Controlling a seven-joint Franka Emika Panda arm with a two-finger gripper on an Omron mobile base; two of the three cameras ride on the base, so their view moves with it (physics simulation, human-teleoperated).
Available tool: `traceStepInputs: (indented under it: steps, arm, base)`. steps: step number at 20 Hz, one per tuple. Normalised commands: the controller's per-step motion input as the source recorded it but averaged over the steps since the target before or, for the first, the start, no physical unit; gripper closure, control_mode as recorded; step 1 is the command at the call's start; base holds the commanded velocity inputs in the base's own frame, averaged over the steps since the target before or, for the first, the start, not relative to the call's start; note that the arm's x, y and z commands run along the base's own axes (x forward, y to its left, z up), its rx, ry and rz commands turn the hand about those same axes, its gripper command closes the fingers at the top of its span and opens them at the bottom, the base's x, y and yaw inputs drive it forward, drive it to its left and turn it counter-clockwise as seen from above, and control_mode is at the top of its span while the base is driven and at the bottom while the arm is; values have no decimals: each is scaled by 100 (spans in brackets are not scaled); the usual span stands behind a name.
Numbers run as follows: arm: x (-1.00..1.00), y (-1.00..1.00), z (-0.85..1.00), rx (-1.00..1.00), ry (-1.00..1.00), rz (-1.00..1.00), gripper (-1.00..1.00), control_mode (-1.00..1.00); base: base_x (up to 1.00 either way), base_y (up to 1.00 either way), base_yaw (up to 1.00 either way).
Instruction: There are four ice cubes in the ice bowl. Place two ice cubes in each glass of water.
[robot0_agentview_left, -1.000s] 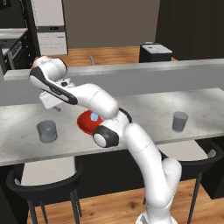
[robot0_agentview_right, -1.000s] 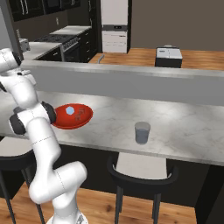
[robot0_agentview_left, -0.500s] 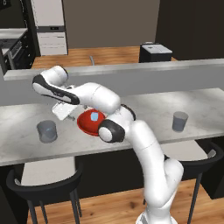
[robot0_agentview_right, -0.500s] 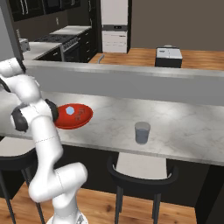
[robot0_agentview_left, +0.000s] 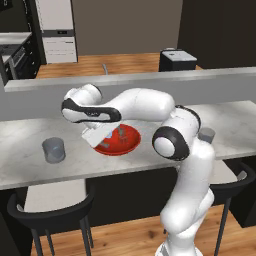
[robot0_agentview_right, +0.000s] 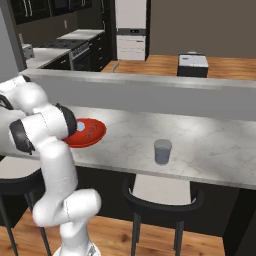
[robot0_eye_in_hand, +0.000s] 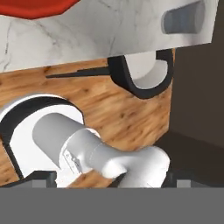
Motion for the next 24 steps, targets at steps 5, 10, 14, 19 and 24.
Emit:
traceStepInputs:
  steps: [5, 10, 14, 19, 24]
  arm:
    - [-22, -98, 29, 12, -45, 0, -100, -100]
    - [20, -62, 20, 9, -40, 0, -100, -100]
    - [63, -8, 35, 11, -28, -1, -100, -100]
    - [65, 0, 38, 9, -16, -3, -100, -100]
    - [50, 9, 10, 13, -6, -3, -100, -100]
  base:
    - [0, 0, 0]
    - [0, 0, 0]
    - [0, 0, 0]
    - [0, 0, 0]
    - [0, 0, 0]
